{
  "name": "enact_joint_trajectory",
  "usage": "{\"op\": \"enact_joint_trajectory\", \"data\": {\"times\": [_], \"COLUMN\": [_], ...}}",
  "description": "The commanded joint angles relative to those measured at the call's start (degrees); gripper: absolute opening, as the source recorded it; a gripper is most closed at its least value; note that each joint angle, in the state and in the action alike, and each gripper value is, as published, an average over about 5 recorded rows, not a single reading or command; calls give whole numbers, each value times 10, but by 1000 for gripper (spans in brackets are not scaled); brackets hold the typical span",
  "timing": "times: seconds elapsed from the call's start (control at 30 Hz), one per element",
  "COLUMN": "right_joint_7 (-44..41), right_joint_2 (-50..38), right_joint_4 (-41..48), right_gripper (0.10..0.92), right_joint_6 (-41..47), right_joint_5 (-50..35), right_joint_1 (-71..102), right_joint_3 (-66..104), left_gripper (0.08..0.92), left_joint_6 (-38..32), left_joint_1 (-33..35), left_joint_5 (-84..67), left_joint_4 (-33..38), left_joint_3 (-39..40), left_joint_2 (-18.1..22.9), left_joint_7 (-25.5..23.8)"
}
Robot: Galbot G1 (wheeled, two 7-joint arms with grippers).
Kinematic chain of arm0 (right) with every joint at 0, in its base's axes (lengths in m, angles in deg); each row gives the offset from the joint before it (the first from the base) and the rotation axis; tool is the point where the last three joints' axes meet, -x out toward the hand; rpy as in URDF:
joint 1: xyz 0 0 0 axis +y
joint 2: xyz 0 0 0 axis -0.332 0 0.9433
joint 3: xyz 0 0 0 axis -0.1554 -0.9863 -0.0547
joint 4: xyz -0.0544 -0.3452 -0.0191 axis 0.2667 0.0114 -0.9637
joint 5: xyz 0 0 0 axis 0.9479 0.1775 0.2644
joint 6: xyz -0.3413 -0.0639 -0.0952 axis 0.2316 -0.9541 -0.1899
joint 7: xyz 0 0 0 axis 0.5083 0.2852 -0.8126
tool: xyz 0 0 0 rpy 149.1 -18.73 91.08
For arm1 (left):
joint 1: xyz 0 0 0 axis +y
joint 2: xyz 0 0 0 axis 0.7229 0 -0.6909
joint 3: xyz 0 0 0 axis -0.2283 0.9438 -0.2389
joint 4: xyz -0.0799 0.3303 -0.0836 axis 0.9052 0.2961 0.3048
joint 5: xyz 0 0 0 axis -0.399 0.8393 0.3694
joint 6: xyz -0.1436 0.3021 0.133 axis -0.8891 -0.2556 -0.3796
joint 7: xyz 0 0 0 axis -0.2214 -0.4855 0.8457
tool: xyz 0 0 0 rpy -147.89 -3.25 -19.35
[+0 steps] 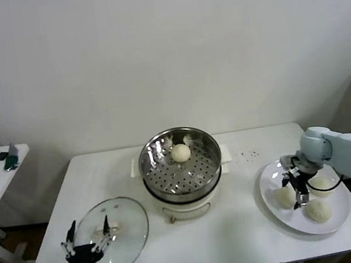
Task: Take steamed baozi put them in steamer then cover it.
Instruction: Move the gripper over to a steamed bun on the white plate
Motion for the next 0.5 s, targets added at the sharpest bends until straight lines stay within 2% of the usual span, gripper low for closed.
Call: {"op": "enact_joint_trajectory", "data": {"times": [0.03,0.27,0.5], "right_joint_7": [-3,-2,3], "right_joint_2": [1,-1,-12], "right_joint_4": [8,6,-2], "right_gripper": [743,701,688], "right_joint_6": [-3,-2,7], "right_joint_5": [6,-6,-68], "right_joint_1": [13,14,-42], "right_joint_3": [15,24,0], "left_gripper": [823,823,823], "left_joint_6": [-1,-1,-1], "left_joint_1": [2,4,7], "left_joint_5": [1,2,2], "left_joint_4": [2,3,6], "left_joint_3": [1,1,1], "left_joint_2": [0,2,2], "left_joint_7": [0,-1,-1]}}
